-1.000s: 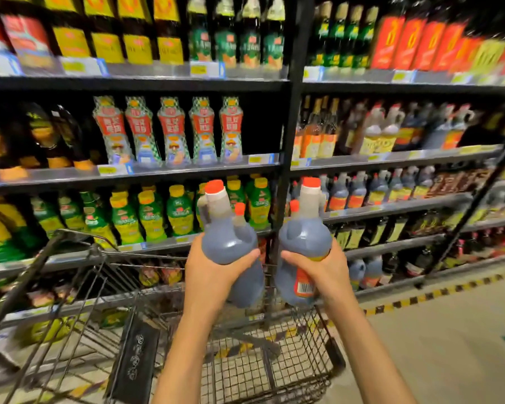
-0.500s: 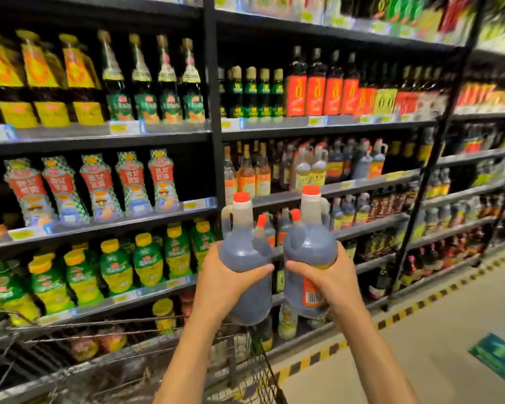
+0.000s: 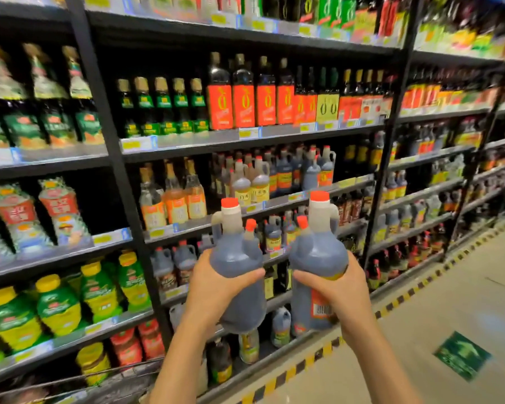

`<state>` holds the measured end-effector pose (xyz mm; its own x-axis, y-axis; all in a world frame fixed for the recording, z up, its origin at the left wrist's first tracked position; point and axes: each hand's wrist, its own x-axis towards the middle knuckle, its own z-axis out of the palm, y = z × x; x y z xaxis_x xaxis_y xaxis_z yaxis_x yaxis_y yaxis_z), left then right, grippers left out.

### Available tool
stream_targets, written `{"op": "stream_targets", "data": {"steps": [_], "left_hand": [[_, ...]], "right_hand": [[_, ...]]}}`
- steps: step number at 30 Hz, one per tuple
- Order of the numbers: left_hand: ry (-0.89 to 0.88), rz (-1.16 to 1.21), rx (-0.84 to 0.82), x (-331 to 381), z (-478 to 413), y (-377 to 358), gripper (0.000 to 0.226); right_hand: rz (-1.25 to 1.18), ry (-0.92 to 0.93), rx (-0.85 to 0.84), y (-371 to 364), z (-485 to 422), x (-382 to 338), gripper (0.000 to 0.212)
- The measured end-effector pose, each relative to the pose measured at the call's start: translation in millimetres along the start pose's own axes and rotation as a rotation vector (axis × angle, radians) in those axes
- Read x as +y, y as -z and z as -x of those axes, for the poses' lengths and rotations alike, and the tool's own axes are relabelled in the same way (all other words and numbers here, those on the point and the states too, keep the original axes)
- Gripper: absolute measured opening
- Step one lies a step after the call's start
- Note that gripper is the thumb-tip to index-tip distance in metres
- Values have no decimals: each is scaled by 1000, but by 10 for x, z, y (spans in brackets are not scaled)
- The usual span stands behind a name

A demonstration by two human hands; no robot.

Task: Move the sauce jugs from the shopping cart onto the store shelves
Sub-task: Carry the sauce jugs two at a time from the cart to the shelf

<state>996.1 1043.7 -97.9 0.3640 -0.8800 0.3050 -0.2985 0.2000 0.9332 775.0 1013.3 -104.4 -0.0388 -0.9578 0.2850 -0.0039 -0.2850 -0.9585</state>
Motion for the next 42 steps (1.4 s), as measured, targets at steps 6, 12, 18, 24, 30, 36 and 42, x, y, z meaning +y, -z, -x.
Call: {"op": "stream_targets", "data": {"steps": [6, 12, 18, 24, 30, 36, 42], "left_hand": [[-1, 21, -47, -98, -634, -756, 52], [-56, 59, -92, -339, -1539, -1569, 49], [-28, 73, -54, -463, -2392, -2043, 67], [12, 25, -25, -598, -3017, -2394, 79], [31, -5, 35, -683, -3554, -2731, 83], [-41, -85, 203, -657, -4042, -3131, 62], [-102, -172, 371, -624, -4342, -3370, 62]], "right_hand": [[5, -14, 13, 256, -716, 264, 65], [48, -37, 30, 479, -1680, 601, 71], [76, -52, 63, 560, -2578, 884, 72], [57, -38, 75, 609, -3341, 1166, 74], [12, -24, 13, 661, -4177, 1568, 71], [-22, 3, -106, 646, -5082, 1813, 79], [-27, 64, -237, 504, -5723, 1874, 81]]}}
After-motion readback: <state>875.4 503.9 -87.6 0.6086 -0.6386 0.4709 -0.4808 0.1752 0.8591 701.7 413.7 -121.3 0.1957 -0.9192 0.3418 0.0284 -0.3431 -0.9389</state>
